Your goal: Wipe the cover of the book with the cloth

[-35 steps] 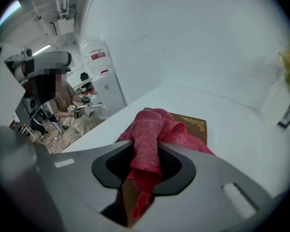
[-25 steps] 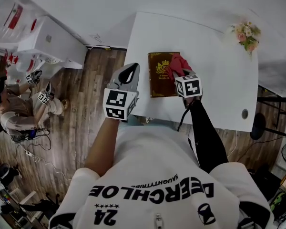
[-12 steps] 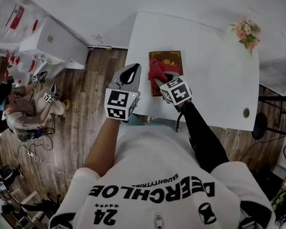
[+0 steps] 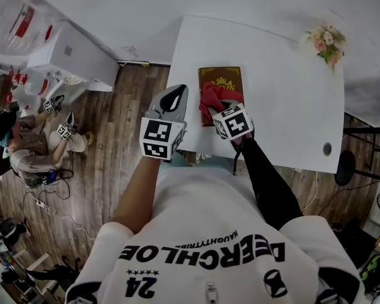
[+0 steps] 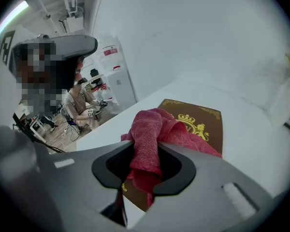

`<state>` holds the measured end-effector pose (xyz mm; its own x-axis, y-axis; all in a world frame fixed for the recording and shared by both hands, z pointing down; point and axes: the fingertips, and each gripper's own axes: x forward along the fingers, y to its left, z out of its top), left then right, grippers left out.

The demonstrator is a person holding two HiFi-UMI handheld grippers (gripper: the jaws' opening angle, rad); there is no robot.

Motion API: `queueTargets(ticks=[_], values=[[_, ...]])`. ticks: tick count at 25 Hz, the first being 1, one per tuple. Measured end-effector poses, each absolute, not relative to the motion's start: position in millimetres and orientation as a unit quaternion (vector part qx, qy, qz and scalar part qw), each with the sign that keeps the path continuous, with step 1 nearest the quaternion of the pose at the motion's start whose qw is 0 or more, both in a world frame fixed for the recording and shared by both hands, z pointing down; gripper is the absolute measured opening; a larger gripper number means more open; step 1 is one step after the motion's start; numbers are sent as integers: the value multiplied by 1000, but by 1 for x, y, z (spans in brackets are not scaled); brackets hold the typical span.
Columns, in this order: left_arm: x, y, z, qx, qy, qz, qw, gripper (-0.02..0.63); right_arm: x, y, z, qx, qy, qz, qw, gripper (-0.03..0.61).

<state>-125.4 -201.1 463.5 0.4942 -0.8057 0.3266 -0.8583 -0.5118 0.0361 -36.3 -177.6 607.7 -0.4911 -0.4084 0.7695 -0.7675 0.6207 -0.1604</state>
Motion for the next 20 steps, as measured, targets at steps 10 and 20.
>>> queueTargets(ticks=[10,20], values=[[-108,-194,467,866,-472,131,100,57,44,-181,609,441,-780,287,339,101],[-95,-182,470,866,-472,131,98,57,24,-177,579,416,-817,259,305,101]])
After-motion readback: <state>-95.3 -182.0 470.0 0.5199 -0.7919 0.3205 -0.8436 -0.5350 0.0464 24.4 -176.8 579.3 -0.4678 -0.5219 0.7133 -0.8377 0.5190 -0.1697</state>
